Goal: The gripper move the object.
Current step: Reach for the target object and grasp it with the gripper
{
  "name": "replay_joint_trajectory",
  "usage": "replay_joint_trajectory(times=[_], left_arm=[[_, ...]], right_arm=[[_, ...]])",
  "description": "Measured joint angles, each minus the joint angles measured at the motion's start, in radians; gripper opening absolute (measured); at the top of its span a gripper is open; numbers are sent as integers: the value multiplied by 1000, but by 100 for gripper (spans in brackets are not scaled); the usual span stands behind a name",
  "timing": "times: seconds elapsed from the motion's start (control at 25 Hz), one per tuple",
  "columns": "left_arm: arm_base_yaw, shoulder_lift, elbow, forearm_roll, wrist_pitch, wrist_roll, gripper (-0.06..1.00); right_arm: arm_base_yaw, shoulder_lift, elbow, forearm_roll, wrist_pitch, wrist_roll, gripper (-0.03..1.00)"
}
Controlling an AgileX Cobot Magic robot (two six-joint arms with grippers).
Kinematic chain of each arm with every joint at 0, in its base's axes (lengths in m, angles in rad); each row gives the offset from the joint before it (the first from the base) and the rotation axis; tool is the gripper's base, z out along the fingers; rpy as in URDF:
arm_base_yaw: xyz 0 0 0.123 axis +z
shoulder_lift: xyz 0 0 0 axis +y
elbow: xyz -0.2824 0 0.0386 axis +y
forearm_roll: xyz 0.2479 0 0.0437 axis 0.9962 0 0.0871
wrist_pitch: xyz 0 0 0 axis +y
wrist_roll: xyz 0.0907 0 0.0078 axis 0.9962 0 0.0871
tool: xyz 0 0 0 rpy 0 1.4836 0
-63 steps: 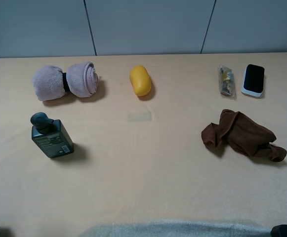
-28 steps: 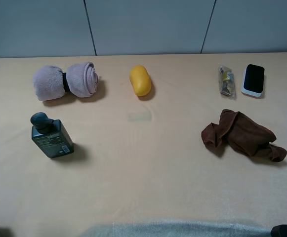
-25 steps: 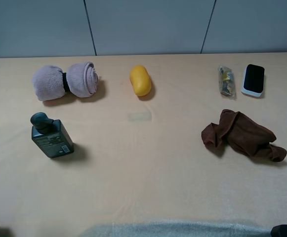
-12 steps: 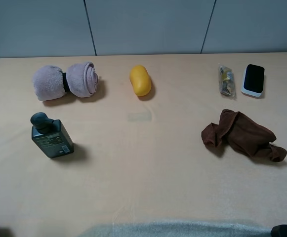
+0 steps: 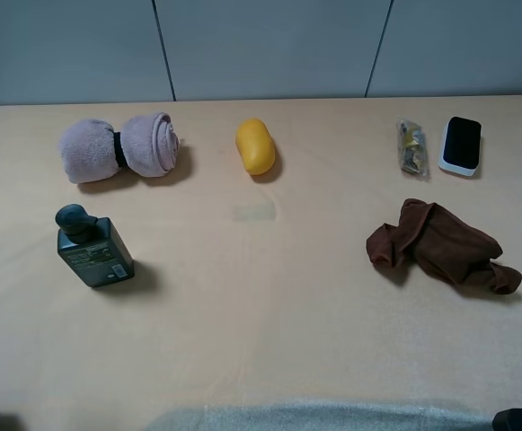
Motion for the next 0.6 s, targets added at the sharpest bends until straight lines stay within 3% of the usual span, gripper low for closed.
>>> replay_joint_trajectory(times=[0.6], left_arm=[[0, 0, 0, 0, 0, 0, 94]], right_arm=[[288, 369, -251, -5, 2, -3, 69]])
